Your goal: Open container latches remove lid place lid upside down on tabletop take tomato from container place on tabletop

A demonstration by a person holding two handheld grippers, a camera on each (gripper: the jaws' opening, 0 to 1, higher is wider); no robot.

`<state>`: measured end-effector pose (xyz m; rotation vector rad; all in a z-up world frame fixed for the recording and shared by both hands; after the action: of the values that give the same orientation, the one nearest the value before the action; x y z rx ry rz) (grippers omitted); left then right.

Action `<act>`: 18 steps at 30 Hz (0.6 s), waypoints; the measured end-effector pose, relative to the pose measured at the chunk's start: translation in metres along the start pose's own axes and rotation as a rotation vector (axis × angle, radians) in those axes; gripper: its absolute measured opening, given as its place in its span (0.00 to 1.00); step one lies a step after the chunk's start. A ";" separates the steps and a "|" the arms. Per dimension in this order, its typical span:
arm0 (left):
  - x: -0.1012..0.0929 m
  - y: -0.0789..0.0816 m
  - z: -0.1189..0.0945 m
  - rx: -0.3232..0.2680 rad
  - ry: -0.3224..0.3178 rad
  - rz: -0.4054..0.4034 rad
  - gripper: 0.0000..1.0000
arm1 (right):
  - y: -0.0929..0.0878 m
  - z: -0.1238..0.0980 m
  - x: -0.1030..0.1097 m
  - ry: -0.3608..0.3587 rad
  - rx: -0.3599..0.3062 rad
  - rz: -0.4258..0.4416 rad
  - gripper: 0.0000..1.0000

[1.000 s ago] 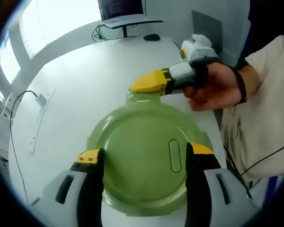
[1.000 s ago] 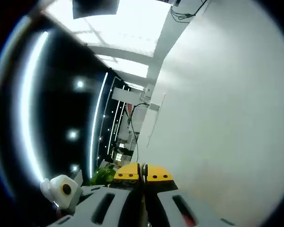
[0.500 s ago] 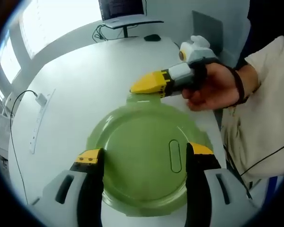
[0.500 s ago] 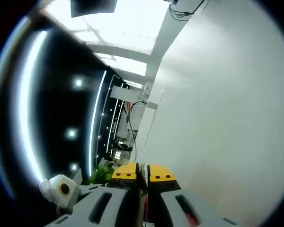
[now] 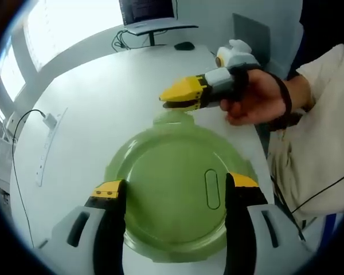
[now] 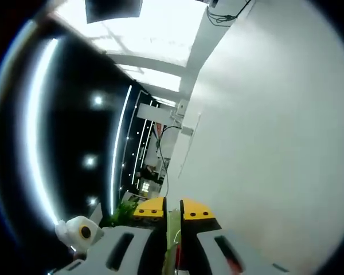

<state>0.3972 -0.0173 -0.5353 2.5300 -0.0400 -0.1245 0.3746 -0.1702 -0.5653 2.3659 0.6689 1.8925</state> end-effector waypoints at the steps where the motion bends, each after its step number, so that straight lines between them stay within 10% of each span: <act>1: 0.000 0.000 0.000 -0.001 0.000 -0.001 0.63 | 0.002 -0.001 0.001 0.005 0.006 -0.007 0.05; 18: 0.000 -0.001 0.000 -0.012 0.001 -0.008 0.63 | 0.024 -0.013 0.032 0.085 0.128 -0.211 0.13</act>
<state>0.3969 -0.0162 -0.5355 2.5183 -0.0291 -0.1256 0.3753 -0.1837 -0.5256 2.1907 1.0315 1.9201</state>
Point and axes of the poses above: the point that each gripper's makers call its tool centre point, and the gripper's own axes: z roughly forward along the fingers, x roughly to its left, y roughly out of its top, the point moved 5 cm from there along -z, roughly backward along the fingers, and after that the axes turned 8 degrees about -y, right-handed, at the moved point
